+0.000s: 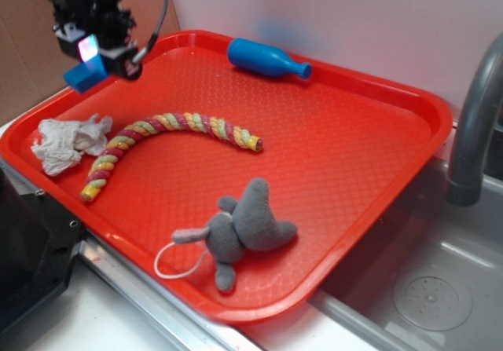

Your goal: Grab the blue block.

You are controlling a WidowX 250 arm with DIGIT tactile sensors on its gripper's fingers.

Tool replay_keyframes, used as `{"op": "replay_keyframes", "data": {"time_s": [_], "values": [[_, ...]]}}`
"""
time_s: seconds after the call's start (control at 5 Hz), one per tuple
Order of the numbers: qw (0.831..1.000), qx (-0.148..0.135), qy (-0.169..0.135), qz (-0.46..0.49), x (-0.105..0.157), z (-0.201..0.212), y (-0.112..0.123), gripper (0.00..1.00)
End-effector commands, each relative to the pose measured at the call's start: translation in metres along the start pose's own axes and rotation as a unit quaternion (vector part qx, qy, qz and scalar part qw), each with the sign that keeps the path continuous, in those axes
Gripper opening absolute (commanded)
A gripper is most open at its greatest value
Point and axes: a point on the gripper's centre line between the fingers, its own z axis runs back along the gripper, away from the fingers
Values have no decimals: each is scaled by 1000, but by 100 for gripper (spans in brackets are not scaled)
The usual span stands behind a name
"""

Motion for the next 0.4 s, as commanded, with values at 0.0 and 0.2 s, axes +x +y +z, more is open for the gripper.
{"op": "replay_keyframes", "data": {"time_s": [0.0,0.2], "values": [[999,16,-38,2,29,87,-39,0],[999,10,-45,-13,25,102,-53,0]]}}
